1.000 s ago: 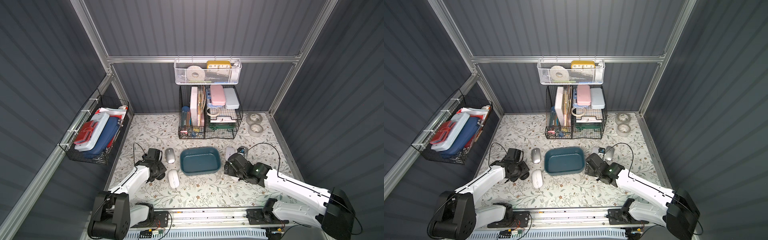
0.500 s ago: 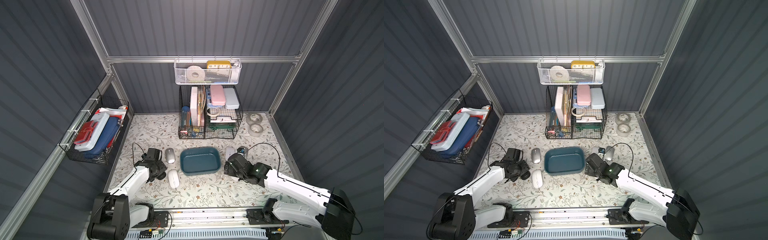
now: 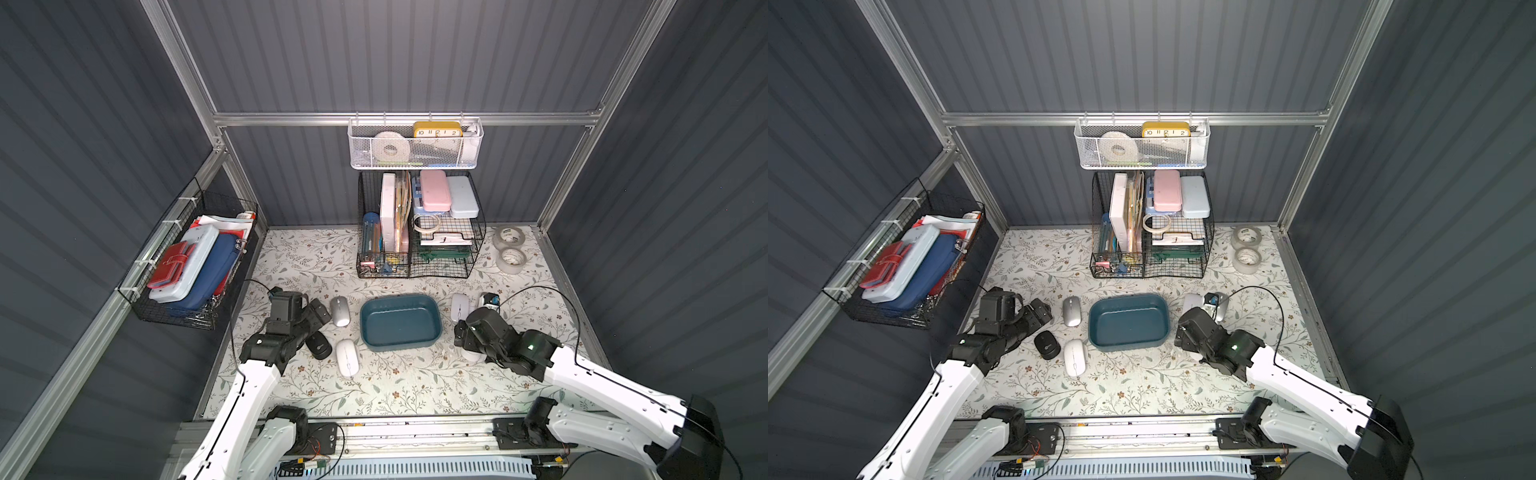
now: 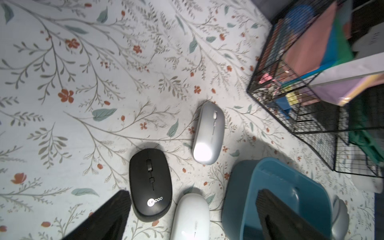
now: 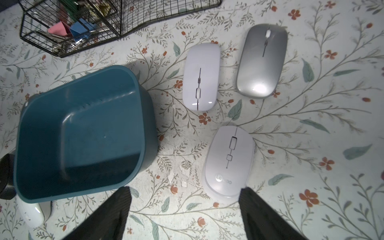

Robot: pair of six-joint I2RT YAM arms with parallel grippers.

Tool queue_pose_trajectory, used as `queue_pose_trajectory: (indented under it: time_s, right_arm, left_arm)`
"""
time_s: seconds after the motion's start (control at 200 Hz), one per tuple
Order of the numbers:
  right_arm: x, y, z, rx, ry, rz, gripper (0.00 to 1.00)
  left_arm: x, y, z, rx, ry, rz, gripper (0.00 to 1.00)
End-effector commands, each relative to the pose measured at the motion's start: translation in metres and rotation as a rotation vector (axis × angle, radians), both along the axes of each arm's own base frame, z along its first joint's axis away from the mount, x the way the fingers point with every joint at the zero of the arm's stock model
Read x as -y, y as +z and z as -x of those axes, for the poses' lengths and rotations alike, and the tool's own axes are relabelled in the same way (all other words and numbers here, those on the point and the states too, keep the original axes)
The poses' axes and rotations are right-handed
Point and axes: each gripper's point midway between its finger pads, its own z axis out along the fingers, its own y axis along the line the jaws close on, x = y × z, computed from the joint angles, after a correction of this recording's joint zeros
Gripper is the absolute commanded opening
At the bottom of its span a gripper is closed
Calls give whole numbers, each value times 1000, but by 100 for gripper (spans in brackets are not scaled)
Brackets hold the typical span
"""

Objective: Take out the mouse from the storage box
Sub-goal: Reset both arms

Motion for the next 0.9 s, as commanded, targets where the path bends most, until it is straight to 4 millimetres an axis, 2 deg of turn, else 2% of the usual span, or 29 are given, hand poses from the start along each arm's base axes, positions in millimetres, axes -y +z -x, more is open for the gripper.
queue_pose_trajectory:
  time_s: [0.0,0.12,0.25,0.32,0.455,0.615,0.785,0.896]
  right_arm:
    - [8,22,-1,71,-5,5,88]
    - [21,33,0,142,-38,-12,91]
    - [45,49,3,236,-108,-18,96]
    - [55,59,6,289,-125,-17,99]
    - [73,71,7,368,-151,29,99]
    - [93,84,5,453,-201,116,99]
    - [80,114,-12,554,-120,219,99]
    - [84,134,-22,584,-135,361,99]
  left_arm:
    - [16,22,7,119,-135,23,99]
    - [10,31,15,200,-128,-8,99]
    - [-20,20,14,177,27,-95,99]
    - [-28,11,8,140,89,-107,99]
    - [-34,7,-16,126,103,-181,99]
    - [-52,21,-43,156,217,-254,100]
    - [-40,-3,-88,222,175,-247,100]
    - [-32,0,-112,278,75,-337,99]
